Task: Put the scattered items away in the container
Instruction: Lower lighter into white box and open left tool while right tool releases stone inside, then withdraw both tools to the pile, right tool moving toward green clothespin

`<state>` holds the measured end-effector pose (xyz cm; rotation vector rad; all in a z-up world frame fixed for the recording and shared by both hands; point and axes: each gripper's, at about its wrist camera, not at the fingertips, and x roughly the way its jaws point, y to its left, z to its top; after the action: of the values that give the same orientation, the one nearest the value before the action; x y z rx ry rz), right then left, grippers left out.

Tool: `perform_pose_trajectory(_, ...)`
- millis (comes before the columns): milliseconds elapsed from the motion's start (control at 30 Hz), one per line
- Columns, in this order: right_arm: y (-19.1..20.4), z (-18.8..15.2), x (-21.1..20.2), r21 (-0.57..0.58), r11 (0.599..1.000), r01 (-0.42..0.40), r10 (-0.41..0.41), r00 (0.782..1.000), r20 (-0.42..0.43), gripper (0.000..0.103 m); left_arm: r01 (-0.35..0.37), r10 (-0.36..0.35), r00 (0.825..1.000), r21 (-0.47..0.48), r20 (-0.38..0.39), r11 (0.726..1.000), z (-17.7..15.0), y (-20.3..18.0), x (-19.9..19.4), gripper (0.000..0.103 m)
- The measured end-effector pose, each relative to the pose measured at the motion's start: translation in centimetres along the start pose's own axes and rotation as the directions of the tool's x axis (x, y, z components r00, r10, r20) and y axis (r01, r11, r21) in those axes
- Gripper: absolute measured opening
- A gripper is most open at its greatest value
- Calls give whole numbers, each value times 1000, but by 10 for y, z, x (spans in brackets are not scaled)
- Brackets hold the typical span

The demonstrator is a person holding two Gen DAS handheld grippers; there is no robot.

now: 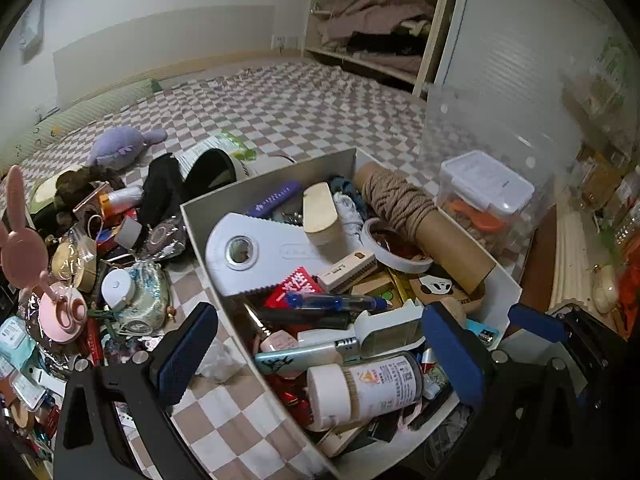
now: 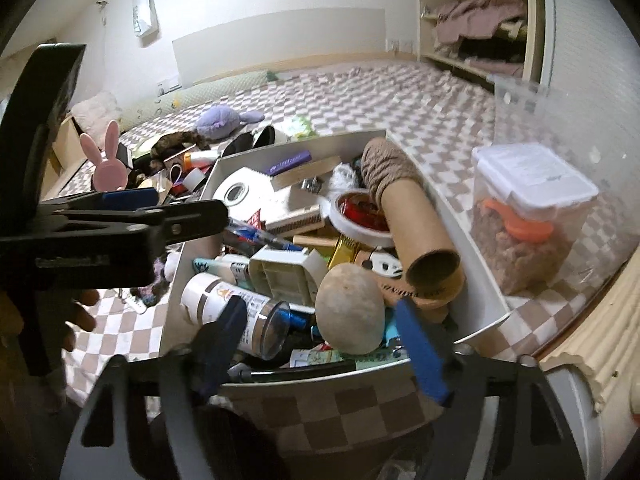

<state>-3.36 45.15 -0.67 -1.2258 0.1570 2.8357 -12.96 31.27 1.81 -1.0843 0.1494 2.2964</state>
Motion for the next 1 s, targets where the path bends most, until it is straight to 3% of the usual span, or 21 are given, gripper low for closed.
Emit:
perform_pose_trajectory(100,3,1,-4,1,1000,4,-4,1000,27,86,6,-6,1000,-4,22,1000,-4,10,-12,103)
perform_pose_trajectory(167,5,1,-6,2,1000,5,-6,999,40,97,-2,3,999,-7,35,1000,-9,16,-18,103)
perform_pose_trajectory(400,22,1,-12,-32,999,17,-15,998,53,99,-24,25,998,-14,66,1000,-28,44,-43,103)
perform_pose_trajectory(467,27,0,-13,-38,999,17,-14,998,67,103,-25,26,997,-14,69,1000,-34,53,-50,103)
perform_pose_trajectory(633,40,0,-25,-22,1000,7,-2,982,191,103,-59,62,994,-34,86,998,-53,77,-65,103)
perform_pose_trajectory(833,72,0,-25,-124,992,-18,42,979,197,103,-151,161,973,-69,168,986,-73,113,-88,103)
perform_pose_trajectory(933,88,-5,-28,-171,985,-18,63,963,261,103,-191,202,959,-72,201,979,-83,129,-98,103)
perform_pose_trajectory(1000,100,-8,-27,-211,977,-25,81,962,260,103,-209,221,952,-77,213,975,-89,139,-102,103)
